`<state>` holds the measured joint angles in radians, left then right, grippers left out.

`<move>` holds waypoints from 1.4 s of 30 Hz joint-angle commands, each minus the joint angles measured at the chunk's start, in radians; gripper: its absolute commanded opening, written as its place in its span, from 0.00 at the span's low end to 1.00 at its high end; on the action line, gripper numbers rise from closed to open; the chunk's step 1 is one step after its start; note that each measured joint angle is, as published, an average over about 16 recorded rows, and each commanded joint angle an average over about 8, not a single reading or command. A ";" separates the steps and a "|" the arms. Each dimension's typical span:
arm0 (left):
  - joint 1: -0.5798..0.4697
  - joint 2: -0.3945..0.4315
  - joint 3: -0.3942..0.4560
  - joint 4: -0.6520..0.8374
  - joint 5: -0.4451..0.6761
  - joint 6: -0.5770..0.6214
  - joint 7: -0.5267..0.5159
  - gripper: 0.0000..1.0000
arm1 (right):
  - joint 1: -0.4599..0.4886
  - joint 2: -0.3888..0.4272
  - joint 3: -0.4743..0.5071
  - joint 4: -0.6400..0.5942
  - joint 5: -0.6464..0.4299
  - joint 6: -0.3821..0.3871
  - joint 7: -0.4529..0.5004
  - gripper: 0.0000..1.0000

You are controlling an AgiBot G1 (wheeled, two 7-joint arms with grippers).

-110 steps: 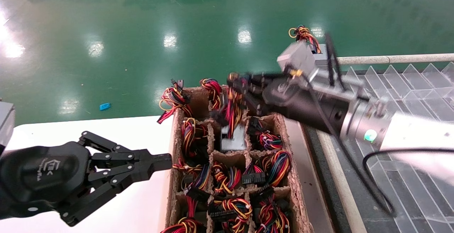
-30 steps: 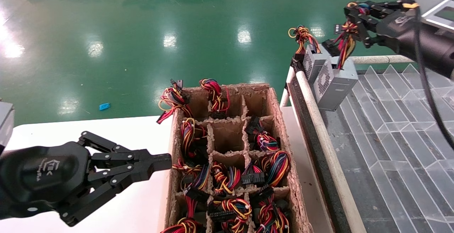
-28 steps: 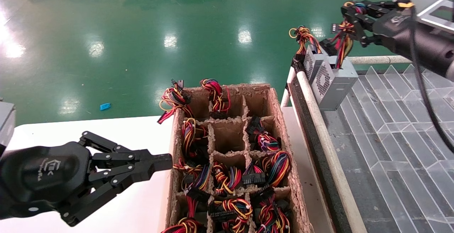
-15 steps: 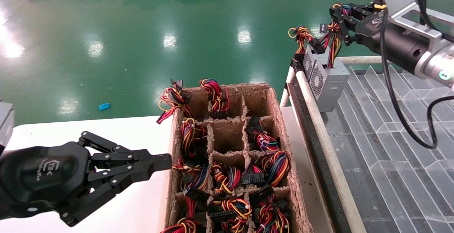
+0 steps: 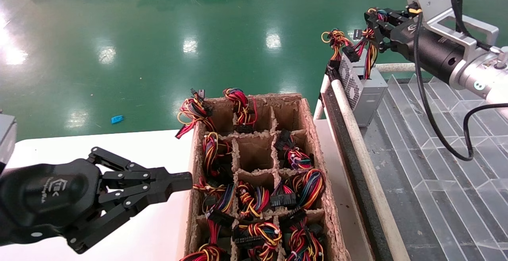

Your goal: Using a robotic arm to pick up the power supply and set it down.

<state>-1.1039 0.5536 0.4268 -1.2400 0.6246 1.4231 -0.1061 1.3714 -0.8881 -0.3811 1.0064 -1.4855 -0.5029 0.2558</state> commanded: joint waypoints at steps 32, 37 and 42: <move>0.000 0.000 0.000 0.000 0.000 0.000 0.000 0.00 | 0.004 0.000 0.032 -0.021 0.079 -0.064 -0.072 1.00; 0.000 0.000 0.000 0.000 0.000 0.000 0.000 0.00 | -0.007 0.006 0.047 0.016 0.095 -0.057 -0.078 1.00; 0.000 0.000 0.000 0.000 0.000 0.000 0.000 0.00 | -0.029 0.010 0.074 0.066 0.128 -0.049 -0.100 1.00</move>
<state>-1.1039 0.5536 0.4269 -1.2400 0.6246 1.4231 -0.1060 1.3383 -0.8765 -0.2998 1.0742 -1.3450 -0.5599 0.1517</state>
